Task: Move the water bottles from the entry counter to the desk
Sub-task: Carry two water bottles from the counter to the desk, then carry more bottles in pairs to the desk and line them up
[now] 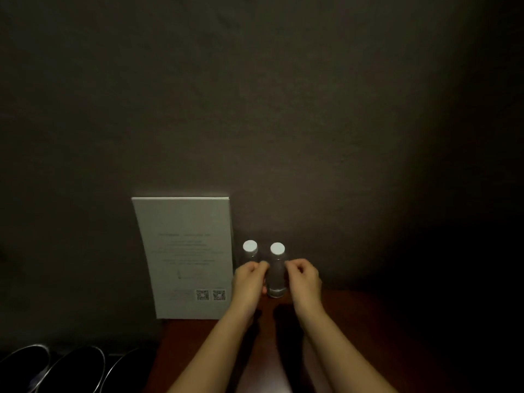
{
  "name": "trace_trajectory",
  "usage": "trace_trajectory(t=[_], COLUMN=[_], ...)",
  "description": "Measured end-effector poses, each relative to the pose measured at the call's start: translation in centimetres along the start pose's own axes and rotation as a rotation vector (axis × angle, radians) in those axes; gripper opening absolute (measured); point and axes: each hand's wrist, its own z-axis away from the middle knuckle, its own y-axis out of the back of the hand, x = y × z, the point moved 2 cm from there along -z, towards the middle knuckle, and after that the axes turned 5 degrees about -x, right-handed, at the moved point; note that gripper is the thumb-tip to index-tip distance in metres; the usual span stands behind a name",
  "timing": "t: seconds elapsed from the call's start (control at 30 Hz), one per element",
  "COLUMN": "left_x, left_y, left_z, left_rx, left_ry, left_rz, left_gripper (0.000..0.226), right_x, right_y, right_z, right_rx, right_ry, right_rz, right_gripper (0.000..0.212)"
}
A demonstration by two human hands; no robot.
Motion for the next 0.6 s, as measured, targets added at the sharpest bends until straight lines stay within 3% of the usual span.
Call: trace_trajectory(t=[0.1,0.3,0.43,0.6], left_x=[3.2,8.4,9.4,7.7], left_y=[1.3,8.1,16.1,29.9], left_z=[2.6,10.8,16.6,26.7], left_rx=[-0.015,-0.060,0.002,0.122], left_ry=[-0.064,-0.147,-0.127,-0.247], left_rz=[0.048,0.098,0.100,0.076], left_gripper=[0.038,0.036,0.033,0.030], right_x=[-2.7,-9.1,-11.3,-12.5], right_y=[-0.5,-2.6,-6.6,-16.3], right_z=[2.5,10.5,17.8,30.8], right_rx=[-0.102,-0.363,-0.596,-0.858], right_ry=[-0.003,0.143,0.231,0.295], right_rz=[-0.062,-0.114,-0.085,-0.027], right_gripper=[0.029,0.037,0.036,0.032])
